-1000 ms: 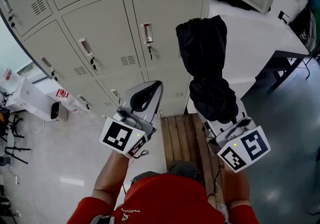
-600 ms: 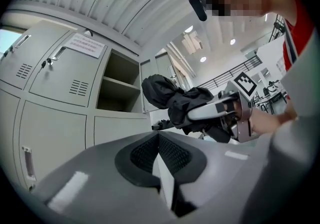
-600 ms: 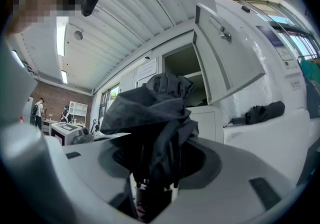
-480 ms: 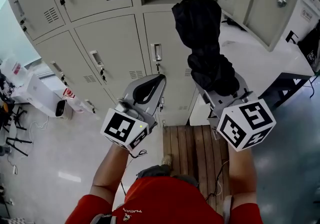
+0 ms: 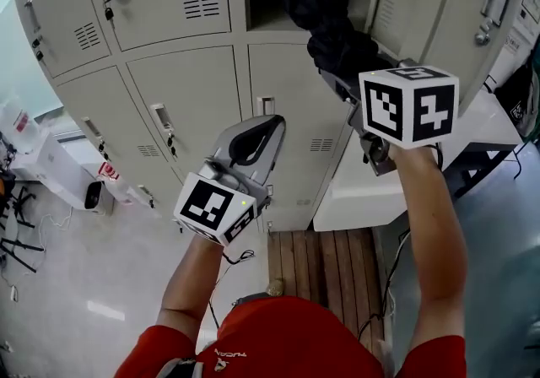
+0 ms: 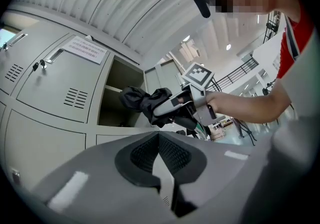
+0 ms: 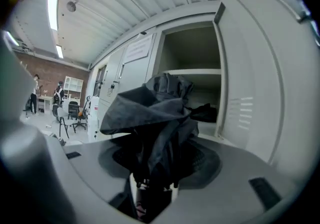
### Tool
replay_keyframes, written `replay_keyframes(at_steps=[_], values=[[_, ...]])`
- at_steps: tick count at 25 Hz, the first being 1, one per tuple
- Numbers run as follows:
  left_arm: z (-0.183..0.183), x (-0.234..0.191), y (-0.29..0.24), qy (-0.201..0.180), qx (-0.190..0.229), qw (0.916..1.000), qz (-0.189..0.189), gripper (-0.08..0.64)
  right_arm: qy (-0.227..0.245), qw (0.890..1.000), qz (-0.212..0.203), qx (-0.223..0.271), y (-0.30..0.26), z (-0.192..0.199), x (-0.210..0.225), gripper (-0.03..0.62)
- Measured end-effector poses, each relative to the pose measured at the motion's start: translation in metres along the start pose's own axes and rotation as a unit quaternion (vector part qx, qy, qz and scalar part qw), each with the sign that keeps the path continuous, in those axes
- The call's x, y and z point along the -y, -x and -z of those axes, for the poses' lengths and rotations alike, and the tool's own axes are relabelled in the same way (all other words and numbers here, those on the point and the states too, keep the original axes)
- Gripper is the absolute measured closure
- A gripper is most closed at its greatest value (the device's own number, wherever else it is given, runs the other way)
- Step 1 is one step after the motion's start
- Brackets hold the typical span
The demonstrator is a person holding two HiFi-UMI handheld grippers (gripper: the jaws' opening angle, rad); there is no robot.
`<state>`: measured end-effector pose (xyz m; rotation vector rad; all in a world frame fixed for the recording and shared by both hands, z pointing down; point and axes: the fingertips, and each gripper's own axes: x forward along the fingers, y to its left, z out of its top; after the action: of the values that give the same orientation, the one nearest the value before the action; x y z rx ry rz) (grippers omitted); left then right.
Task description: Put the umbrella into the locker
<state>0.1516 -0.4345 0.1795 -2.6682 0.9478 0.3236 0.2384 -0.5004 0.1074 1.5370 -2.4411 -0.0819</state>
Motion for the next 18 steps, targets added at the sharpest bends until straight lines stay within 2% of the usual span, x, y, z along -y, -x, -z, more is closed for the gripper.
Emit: replay_keyframes(at_steps=[6, 9, 13, 18], values=[[-0.005, -0.023, -0.024, -0.021, -0.004, 0.9997, 0.007, 0.555, 0.062, 0.996, 0.016, -0.061, -0.058, -0.025, 0.021, 0.373], [-0.008, -0.031, -0.034, -0.026, -0.003, 0.9996, 0.010, 0.555, 0.078, 0.993, 0.021, -0.089, -0.086, -0.032, 0.031, 0.373], [-0.008, -0.038, -0.039, -0.025, 0.003, 0.9996, 0.010, 0.555, 0.112, 0.986, 0.025, -0.125, -0.116, -0.042, 0.044, 0.373], [-0.001, -0.047, -0.053, -0.025, 0.001, 0.9996, 0.011, 0.555, 0.153, 0.976, 0.010, -0.157, -0.149, -0.056, 0.051, 0.373]])
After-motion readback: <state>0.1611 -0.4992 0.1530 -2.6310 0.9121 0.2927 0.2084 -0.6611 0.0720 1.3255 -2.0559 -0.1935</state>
